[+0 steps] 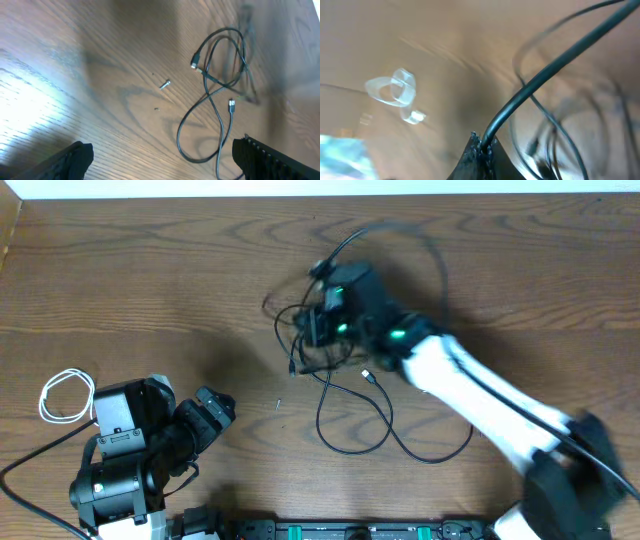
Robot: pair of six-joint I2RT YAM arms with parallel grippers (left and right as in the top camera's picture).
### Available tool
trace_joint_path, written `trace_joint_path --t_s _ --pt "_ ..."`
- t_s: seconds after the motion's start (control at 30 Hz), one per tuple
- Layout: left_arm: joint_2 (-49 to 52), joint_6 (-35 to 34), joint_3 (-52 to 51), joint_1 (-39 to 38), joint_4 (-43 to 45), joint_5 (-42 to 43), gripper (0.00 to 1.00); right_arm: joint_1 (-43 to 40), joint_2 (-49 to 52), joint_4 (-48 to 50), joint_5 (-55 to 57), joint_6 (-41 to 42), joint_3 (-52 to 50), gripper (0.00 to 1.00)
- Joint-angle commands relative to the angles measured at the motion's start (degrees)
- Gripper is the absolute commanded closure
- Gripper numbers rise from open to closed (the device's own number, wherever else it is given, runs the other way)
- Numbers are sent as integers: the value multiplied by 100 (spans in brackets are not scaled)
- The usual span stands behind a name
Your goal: Untangle cables
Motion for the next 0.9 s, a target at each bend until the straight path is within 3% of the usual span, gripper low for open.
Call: trace_joint_path --t_s 0.0,0.33,0.57,0.8,0.87 --pt "-9 111 -61 -17 7 -175 5 -181 -1003 59 -328 -472 68 99" --pt "-9 -17 -61 -20 380 461 5 -120 -2455 15 -326 -1034 68 99" --pt "-9 767 -61 -20 678 1541 5 -120 -2520 -57 -343 -1036 68 99" --pt "-9 927 -61 -20 1075 2177 5 -120 -2522 -74 -575 -1067 68 99" --pt "-9 1379 -61 -39 1196 2594 5 -129 -2520 -76 -509 -1078 68 99"
